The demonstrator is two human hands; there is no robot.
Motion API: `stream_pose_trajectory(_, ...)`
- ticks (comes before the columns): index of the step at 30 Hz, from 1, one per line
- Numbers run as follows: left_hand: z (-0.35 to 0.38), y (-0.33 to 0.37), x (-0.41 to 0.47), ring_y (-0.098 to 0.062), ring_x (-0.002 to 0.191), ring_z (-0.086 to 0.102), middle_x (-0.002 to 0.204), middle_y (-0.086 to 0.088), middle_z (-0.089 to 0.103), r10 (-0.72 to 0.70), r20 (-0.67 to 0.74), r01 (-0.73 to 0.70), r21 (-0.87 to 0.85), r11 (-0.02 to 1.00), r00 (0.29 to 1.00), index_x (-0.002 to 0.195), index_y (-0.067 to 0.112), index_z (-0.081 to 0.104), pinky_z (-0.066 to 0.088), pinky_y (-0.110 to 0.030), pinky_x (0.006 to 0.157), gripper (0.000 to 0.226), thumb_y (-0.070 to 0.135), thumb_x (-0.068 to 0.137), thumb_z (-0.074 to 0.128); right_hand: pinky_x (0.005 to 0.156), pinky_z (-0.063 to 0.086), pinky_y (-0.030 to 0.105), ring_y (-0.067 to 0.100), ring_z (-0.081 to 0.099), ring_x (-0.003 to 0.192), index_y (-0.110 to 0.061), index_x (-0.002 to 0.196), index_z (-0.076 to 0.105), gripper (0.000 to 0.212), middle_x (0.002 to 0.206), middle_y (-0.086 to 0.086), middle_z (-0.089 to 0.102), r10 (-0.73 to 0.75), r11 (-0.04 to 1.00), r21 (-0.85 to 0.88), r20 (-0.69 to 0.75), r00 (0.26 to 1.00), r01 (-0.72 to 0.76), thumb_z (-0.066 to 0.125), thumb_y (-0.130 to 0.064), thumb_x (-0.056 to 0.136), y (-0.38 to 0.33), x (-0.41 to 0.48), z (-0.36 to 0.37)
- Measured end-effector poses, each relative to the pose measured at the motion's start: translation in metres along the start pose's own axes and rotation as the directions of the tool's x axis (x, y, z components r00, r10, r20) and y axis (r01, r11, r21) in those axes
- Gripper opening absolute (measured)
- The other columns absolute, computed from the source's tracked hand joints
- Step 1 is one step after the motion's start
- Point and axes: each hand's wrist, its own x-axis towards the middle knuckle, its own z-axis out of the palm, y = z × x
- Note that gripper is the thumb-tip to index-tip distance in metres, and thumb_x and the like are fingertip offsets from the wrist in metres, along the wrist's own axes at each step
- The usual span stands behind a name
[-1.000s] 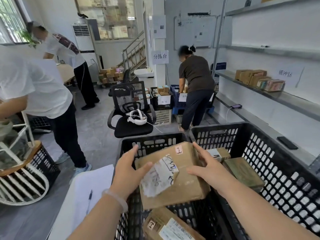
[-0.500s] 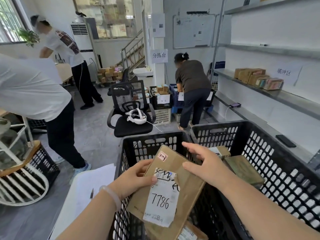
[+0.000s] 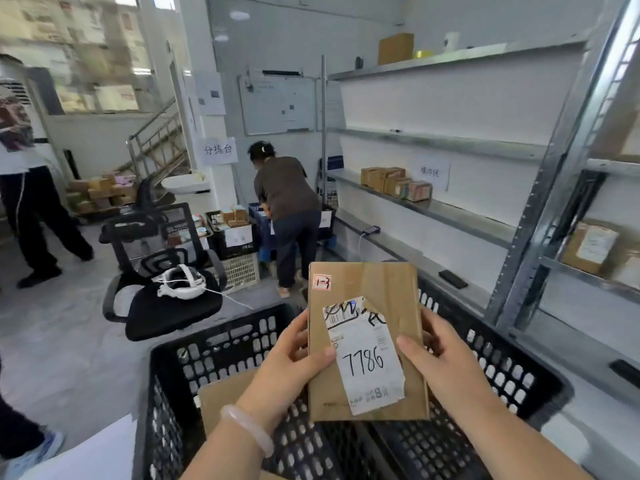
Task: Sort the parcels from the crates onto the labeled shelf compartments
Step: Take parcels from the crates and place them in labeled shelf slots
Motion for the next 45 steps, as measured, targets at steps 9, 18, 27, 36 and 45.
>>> stream_pose_trajectory(9, 0.177, 0.005, 0.031, -0.011, 0.11, 0.068, 0.128, 0.007, 0.066, 0.092, 0.287, -0.114, 0.059, 0.992, 0.954, 0.143, 0.044, 0.043, 0.059, -0.035, 0.088, 0.092, 0.029, 0.067, 0.092, 0.09, 0.054, 0.038, 0.002, 0.061, 0.108, -0.062, 0.111, 0.047, 0.05, 0.115, -0.024, 0.064, 0.001, 1.0, -0.029, -0.285, 0.959, -0.01, 0.073, -0.029, 0.085, -0.004, -0.036, -0.17)
stream_pose_trajectory(18, 0.47, 0.029, 0.051, -0.019, 0.111, 0.066, 0.125, 0.003, 0.066, 0.208, 0.47, -0.202, -0.062, 0.977, 0.858, 0.134, 0.047, 0.046, 0.059, -0.041, 0.088, 0.084, 0.036, 0.064, 0.09, 0.102, 0.047, 0.041, 0.003, 0.057, 0.116, -0.041, 0.135, 0.047, 0.061, 0.127, -0.02, 0.059, -0.107, 0.994, -0.09, -0.6, 0.793, 0.066, 0.074, -0.019, 0.084, -0.008, -0.091, -0.422)
stream_pose_trajectory(27, 0.681, 0.042, 0.05, -0.015, 0.103, 0.071, 0.12, 0.005, 0.071, 0.275, 0.68, -0.191, -0.197, 0.962, 0.68, 0.142, 0.036, 0.046, 0.061, -0.034, 0.08, 0.077, 0.014, 0.078, 0.082, 0.096, 0.05, 0.034, 0.001, 0.058, 0.115, -0.042, 0.13, 0.051, 0.057, 0.124, -0.022, 0.062, -0.207, 0.976, -0.204, -0.734, 0.647, 0.08, 0.075, -0.02, 0.083, -0.008, -0.147, -0.604)
stream_pose_trajectory(36, 0.792, 0.048, 0.12, -0.011, 0.104, 0.07, 0.126, 0.003, 0.067, 0.301, 0.75, -0.198, -0.227, 0.954, 0.589, 0.14, 0.038, 0.047, 0.06, -0.03, 0.076, 0.076, 0.015, 0.077, 0.083, 0.09, 0.045, 0.025, -0.003, 0.053, 0.114, -0.038, 0.138, 0.045, 0.063, 0.126, -0.023, 0.056, -0.241, 0.953, -0.303, -0.778, 0.58, -0.009, 0.074, -0.025, 0.084, 0.004, -0.115, -0.695)
stream_pose_trajectory(45, 0.876, 0.072, 0.268, -0.018, 0.106, 0.07, 0.121, 0.005, 0.071, 0.335, 0.76, -0.215, -0.257, 0.942, 0.557, 0.142, 0.034, 0.046, 0.06, -0.033, 0.076, 0.085, 0.025, 0.067, 0.085, 0.081, 0.045, 0.015, -0.006, 0.053, 0.113, -0.049, 0.127, 0.045, 0.055, 0.118, -0.031, 0.057, -0.276, 0.934, -0.355, -0.766, 0.58, -0.026, 0.073, -0.026, 0.085, 0.004, 0.026, -0.774)
